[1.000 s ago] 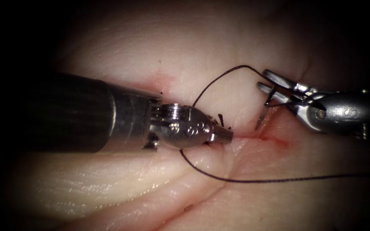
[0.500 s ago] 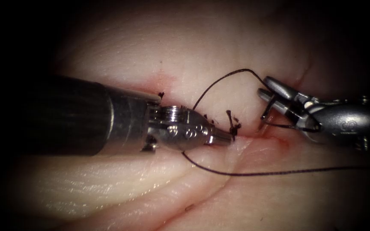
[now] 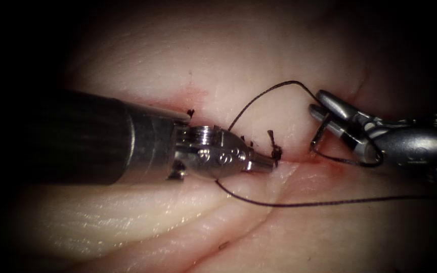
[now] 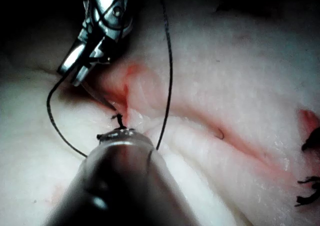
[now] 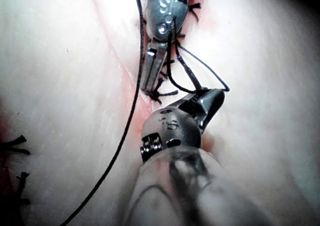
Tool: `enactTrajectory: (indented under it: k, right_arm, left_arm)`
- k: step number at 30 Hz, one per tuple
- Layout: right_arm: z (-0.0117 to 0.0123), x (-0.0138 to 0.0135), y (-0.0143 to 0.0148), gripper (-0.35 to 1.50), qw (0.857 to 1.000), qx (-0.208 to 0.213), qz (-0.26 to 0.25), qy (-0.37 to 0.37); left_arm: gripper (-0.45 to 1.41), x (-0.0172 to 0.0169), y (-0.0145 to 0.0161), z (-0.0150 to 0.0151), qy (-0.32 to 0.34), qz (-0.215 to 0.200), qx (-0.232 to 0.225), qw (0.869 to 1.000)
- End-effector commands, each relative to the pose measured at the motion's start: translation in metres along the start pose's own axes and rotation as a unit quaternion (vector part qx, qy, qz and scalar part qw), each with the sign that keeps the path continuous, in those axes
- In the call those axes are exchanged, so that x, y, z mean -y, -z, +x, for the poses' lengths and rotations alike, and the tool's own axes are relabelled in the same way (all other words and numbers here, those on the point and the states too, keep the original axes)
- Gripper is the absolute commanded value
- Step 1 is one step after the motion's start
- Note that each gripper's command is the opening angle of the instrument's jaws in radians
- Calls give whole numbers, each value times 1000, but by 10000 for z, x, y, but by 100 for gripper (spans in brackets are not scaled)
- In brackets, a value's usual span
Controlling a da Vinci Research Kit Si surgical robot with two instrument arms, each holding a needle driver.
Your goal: Wound Closure
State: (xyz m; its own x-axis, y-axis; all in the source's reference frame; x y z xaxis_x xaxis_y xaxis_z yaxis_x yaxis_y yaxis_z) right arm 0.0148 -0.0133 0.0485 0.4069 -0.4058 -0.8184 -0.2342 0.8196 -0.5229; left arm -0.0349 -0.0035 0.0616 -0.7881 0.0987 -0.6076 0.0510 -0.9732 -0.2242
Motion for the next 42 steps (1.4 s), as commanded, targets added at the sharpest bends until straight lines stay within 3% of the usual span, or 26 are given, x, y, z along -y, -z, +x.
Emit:
enactTrajectory:
  k: [1,8,17,26,35,42]
  right_arm:
    - [-1,4,-9,-35,1000,1,-2,9]
    - [-15,29,-6,-35,999,10,-15,46]
    - [-39,98,-5,-35,995,29,7,98]
    - [-56,142,-1,-35,997,41,31,59]
    - [-58,125,6,-35,998,49,31,27]
    - [-47,71,9,-35,997,28,34,-70]
  left_arm:
    - [-11,2,-7,2,0,0,0,1000]
    - [-11,0,-5,4,1,-2,-1,1000]
    - [-13,1,-1,4,2,-4,-4,1000]
    - [-13,1,0,4,-1,-4,-4,1000]
    - [-13,2,2,5,0,-4,-6,1000]
    - [-11,4,-4,12,1,-1,-4,1000]
